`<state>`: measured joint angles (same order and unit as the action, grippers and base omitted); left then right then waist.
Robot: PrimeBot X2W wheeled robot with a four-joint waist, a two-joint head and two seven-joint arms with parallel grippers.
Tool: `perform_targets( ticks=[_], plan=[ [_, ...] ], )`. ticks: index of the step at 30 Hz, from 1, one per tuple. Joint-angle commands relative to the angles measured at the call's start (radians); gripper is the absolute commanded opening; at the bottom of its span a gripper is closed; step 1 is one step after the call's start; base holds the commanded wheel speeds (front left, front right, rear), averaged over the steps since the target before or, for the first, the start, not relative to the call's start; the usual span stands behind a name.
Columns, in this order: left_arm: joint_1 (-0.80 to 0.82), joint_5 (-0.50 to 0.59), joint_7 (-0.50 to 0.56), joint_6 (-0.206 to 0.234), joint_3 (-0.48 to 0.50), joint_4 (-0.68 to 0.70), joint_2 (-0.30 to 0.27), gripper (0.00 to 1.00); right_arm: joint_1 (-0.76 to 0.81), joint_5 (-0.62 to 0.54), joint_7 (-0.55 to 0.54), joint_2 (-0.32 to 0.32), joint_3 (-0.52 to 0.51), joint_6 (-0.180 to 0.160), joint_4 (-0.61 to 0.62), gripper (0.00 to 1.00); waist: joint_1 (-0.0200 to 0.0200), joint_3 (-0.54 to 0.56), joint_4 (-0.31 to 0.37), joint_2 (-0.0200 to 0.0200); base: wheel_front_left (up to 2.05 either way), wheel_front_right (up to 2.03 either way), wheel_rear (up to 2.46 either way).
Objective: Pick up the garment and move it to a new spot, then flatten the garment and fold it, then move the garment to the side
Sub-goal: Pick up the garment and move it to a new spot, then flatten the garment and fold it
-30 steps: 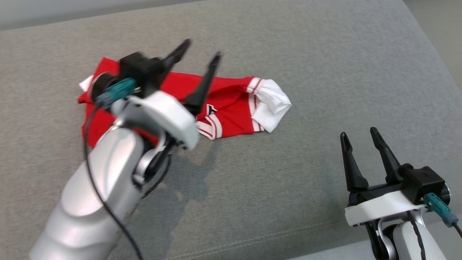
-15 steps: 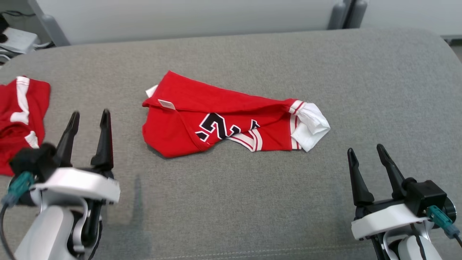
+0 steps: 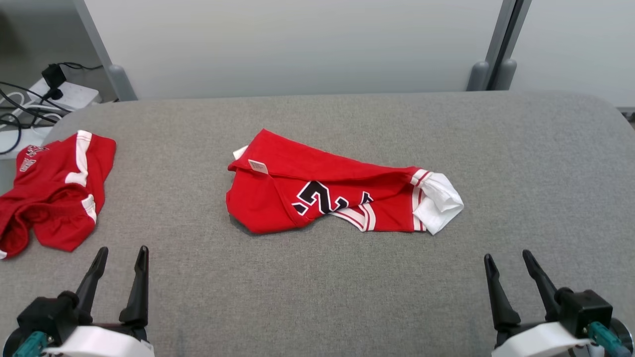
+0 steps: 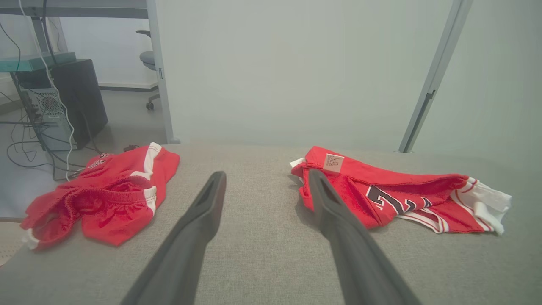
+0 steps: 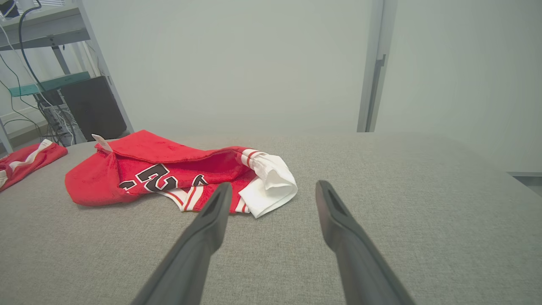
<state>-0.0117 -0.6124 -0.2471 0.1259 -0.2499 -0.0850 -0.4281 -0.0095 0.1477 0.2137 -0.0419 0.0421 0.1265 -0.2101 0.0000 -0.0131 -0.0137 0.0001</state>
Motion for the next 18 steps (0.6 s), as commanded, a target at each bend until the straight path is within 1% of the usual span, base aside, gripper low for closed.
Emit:
perform_targets(
  ticks=[1,7,18],
  plan=[
    [0.025,0.011,-0.009,0.008,0.044,0.032,-0.029,1.0,-0.004,-0.009,-0.004,-0.009,0.021,0.004,0.024,1.0,0.0,0.016,-0.006,-0.0001,0.0,0.0,0.0],
    [-0.034,0.021,-0.009,0.035,0.045,0.073,-0.028,1.0,0.055,-0.029,-0.028,-0.009,0.014,0.004,0.063,1.0,0.0,0.04,-0.005,-0.0001,0.0,0.0,0.0],
    [-0.088,0.013,0.016,0.078,0.057,0.119,-0.038,1.0,0.113,-0.03,-0.058,-0.008,0.023,0.004,0.135,1.0,0.0,0.066,0.028,-0.0001,0.0,0.0,0.0]
  ],
)
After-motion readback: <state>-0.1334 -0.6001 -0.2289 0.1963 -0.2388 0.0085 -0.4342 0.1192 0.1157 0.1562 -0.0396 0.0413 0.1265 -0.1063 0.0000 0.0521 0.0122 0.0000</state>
